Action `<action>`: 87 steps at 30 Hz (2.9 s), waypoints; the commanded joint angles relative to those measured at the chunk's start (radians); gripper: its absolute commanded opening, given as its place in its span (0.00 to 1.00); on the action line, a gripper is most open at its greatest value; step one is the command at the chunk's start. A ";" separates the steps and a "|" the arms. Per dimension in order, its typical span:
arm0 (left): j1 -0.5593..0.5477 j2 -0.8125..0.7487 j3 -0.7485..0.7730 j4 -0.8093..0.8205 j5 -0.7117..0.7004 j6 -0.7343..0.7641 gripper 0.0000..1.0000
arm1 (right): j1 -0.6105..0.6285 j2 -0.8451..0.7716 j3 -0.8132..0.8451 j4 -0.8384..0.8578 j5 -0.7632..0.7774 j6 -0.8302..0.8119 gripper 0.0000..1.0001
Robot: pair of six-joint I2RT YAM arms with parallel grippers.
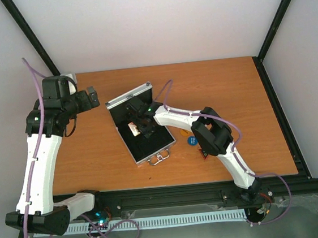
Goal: Pack up texas hold em set
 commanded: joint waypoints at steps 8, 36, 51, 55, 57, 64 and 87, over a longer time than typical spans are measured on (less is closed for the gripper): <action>-0.005 -0.003 0.013 0.000 -0.008 0.028 1.00 | 0.007 -0.130 0.040 -0.101 0.050 -0.158 1.00; -0.005 -0.002 -0.008 -0.001 -0.021 0.030 1.00 | 0.004 -0.289 -0.337 0.467 0.020 -0.716 0.06; -0.005 0.003 -0.026 0.001 -0.011 0.028 1.00 | 0.002 -0.121 -0.269 0.419 0.031 -0.666 0.08; -0.005 0.005 -0.036 0.007 -0.007 0.028 1.00 | 0.002 -0.070 -0.214 0.342 0.011 -0.694 0.07; -0.005 0.005 -0.039 0.009 -0.002 0.027 1.00 | 0.000 -0.053 -0.203 0.331 -0.003 -0.697 0.07; -0.005 0.002 -0.043 0.009 0.008 0.024 1.00 | -0.002 -0.051 -0.247 0.342 -0.008 -0.668 0.05; -0.005 -0.020 -0.059 0.001 -0.036 0.034 1.00 | 0.001 -0.113 -0.207 0.395 0.015 -0.796 0.06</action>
